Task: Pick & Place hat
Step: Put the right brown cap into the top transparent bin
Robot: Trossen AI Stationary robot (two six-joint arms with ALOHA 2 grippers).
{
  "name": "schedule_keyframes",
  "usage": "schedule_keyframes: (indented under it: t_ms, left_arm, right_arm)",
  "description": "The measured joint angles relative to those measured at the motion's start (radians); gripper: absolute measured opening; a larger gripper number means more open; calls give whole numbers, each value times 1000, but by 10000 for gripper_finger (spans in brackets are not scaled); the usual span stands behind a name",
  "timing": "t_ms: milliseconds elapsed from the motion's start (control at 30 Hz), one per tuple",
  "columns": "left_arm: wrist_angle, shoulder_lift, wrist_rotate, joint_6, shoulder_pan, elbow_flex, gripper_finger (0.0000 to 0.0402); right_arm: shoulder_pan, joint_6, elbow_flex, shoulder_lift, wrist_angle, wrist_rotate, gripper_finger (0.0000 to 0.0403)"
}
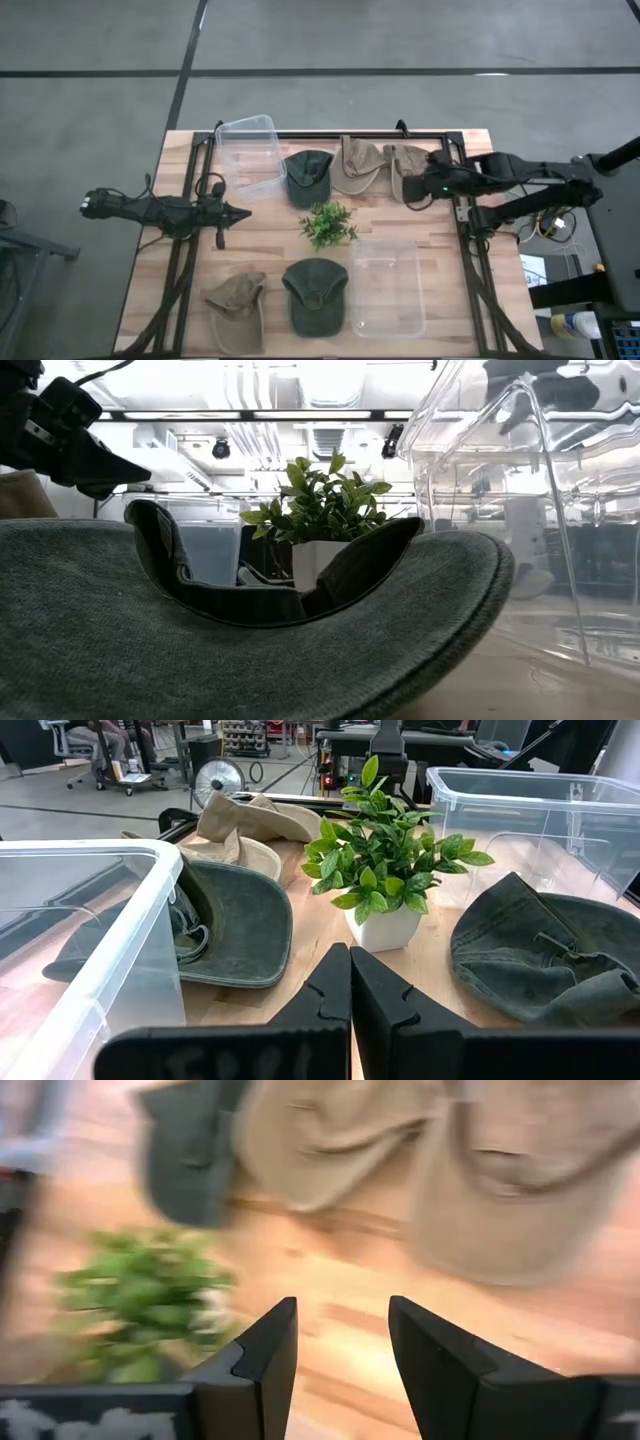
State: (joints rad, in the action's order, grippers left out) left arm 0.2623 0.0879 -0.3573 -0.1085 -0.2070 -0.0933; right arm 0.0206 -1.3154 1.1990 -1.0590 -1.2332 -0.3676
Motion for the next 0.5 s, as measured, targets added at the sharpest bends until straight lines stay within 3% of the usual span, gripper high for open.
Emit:
schedule_keyframes:
  t_ms: [200,500]
  left_arm:
    - [0,0,0,0,0,0,0]
    - [0,0,0,0,0,0,0]
  right_arm:
    - [-74,14,16,-60,-130,8,164]
    - [-215,19,-158,-38,-111,68,164]
